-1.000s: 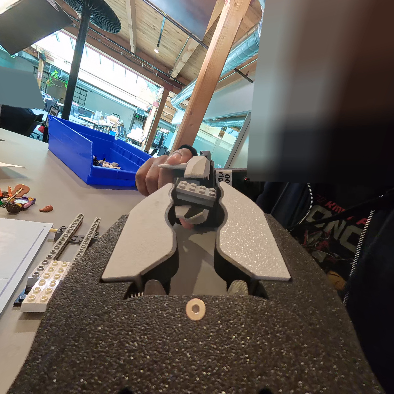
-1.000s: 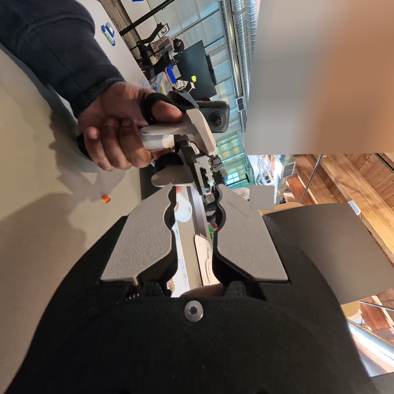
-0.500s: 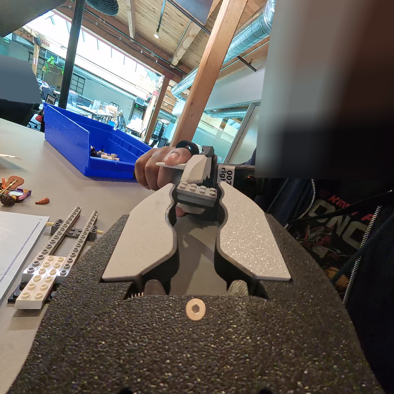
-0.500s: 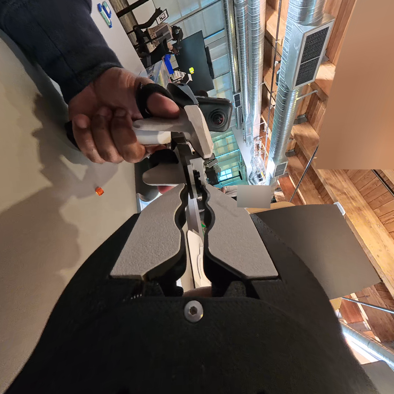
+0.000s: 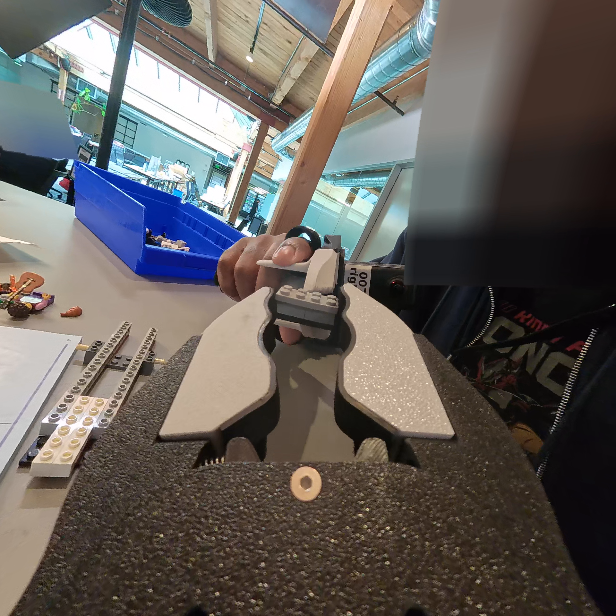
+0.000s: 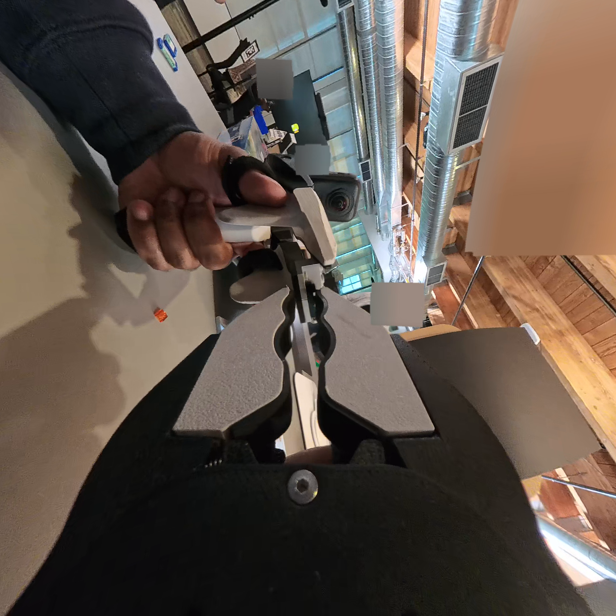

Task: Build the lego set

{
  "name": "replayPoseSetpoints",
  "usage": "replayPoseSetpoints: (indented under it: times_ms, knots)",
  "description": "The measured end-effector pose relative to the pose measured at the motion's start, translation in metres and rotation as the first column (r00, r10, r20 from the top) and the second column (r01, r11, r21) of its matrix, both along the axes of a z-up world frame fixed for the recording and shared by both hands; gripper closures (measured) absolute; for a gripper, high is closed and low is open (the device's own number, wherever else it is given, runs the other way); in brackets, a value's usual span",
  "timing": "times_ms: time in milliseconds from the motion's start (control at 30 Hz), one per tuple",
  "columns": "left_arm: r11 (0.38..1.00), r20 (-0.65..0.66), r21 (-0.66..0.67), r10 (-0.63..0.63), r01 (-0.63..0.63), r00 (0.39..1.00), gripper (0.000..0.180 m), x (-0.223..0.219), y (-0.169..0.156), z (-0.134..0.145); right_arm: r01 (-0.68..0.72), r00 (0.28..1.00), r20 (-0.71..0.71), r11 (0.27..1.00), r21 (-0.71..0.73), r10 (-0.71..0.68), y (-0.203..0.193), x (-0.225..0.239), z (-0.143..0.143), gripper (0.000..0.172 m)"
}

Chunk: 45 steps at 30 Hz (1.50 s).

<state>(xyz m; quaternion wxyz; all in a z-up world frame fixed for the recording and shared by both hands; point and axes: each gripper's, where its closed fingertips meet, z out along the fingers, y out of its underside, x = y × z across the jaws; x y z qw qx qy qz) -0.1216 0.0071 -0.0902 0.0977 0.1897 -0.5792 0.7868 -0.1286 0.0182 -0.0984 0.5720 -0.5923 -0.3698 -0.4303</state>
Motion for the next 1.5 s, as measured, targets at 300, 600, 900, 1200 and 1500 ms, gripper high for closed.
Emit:
replayPoseSetpoints:
  times_ms: [300, 600, 900, 1200, 1500]
  knots:
    - [1.0, 0.006, 0.015, 0.006, -0.006, 1.0, 0.145, 0.001, -0.001, -0.002, -0.002, 1.0, -0.019, 1.0, 0.005, 0.002, -0.002, 0.002, 0.0, 0.161]
    - [1.0, 0.042, 0.008, -0.003, 0.003, 0.999, 0.145, -0.004, 0.0, 0.004, 0.036, 0.999, -0.025, 0.999, 0.032, -0.035, -0.001, 0.008, 0.001, 0.155]
    - [1.0, 0.019, 0.017, 0.008, -0.008, 1.0, 0.145, -0.001, 0.001, 0.001, 0.055, 0.997, -0.052, 0.998, -0.016, -0.056, 0.001, 0.012, -0.002, 0.16]
    - [0.971, 0.128, 0.083, 0.213, -0.224, 0.969, 0.145, 0.012, 0.058, 0.012, -0.086, 0.87, -0.488, 0.954, -0.286, -0.068, 0.008, 0.012, -0.052, 0.149]
    - [0.949, 0.156, 0.132, 0.264, -0.285, 0.952, 0.146, 0.019, 0.068, 0.006, -0.099, 0.694, -0.589, 0.756, -0.647, -0.414, 0.037, 0.014, -0.126, 0.151]
